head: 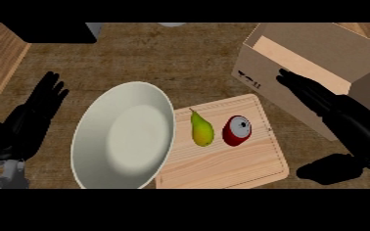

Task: Pick the can from the cutting board and place it in the cardboard box

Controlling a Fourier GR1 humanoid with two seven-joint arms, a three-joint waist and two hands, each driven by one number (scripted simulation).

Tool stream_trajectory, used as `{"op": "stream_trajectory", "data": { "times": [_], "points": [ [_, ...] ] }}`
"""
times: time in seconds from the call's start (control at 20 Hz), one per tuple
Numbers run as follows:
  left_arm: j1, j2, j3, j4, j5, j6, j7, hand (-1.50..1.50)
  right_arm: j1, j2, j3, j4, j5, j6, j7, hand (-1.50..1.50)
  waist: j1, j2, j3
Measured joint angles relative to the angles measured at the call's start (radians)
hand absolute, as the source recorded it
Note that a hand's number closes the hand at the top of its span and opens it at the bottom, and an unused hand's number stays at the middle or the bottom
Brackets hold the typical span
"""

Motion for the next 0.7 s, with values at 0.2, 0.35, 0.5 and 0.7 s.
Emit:
{"op": "stream_trajectory", "data": {
  "times": [0.2, 0.35, 0.5, 0.7],
  "points": [
    [-0.008, -0.018, -0.009, 0.006, -0.012, -0.004, -0.004, 0.0, -0.099, 0.037, 0.098, -0.006, 0.02, 0.102, 0.216, -1.5, 0.007, 0.002, 0.001],
    [0.004, -0.019, 0.0, -0.002, -0.013, -0.014, -0.002, 0.0, -0.171, 0.102, 0.15, 0.016, 0.007, 0.168, 0.364, -1.5, 0.01, 0.003, 0.002],
    [0.0, -0.028, 0.005, -0.009, -0.025, -0.014, 0.01, 0.0, -0.203, 0.151, 0.161, 0.029, -0.026, 0.231, 0.466, -1.5, 0.004, 0.003, 0.003],
    [0.016, -0.04, 0.026, -0.019, -0.037, -0.028, 0.019, 0.0, -0.227, 0.213, 0.158, 0.048, -0.033, 0.296, 0.556, -1.5, 0.001, 0.002, 0.003]
  ]
}}
